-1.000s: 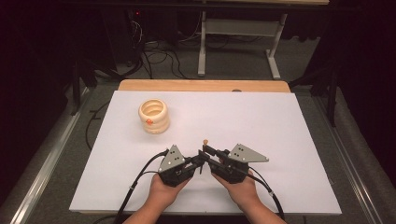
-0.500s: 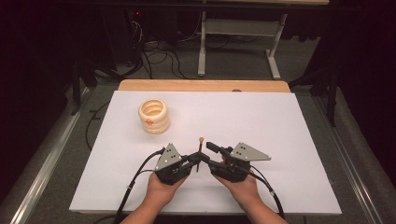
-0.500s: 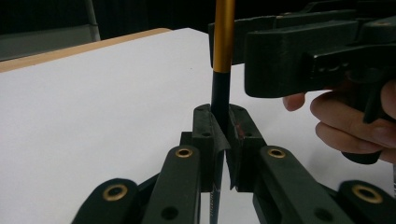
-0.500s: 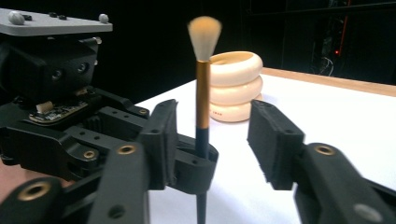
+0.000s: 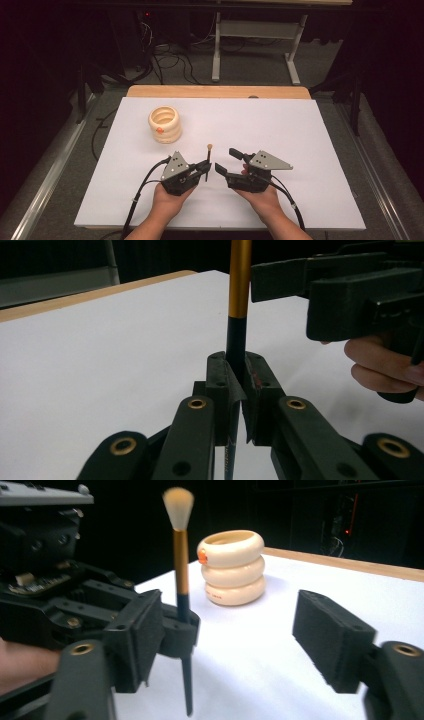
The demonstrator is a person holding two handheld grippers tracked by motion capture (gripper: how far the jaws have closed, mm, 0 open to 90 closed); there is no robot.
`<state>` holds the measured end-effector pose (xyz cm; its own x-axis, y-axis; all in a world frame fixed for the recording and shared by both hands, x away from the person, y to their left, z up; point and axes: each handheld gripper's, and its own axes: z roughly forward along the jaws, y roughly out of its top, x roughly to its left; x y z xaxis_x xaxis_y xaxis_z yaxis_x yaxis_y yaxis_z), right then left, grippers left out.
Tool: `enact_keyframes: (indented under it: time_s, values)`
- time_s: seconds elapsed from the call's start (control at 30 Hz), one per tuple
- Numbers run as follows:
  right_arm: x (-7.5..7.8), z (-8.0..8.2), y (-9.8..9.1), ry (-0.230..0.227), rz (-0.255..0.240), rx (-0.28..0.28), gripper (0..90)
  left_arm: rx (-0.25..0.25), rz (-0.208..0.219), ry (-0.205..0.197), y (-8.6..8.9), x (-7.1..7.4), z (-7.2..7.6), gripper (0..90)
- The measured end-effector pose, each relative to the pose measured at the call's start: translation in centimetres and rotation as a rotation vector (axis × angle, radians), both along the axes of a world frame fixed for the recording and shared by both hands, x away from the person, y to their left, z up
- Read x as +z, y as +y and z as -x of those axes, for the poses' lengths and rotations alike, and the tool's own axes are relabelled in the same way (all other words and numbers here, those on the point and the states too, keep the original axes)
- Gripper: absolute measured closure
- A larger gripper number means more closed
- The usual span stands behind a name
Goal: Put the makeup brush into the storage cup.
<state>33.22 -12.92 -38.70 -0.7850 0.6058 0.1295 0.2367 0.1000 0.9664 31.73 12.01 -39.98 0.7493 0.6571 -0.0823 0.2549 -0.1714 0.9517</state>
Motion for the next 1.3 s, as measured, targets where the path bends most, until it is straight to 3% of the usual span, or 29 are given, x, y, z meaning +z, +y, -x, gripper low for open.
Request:
enact_keyframes:
  time_s: [0.5,1.3]
  values:
    - [-0.3,-0.8,-0.7,-0.011,0.089,-0.066,1.3,0.045,0.017,-0.003,1.7,0.5,-0.5,83.3]
    - [-0.2,-1.1,-3.3,-0.031,0.100,-0.123,0.9,0.100,-0.004,-0.020,3.5,0.8,-0.9,83.3]
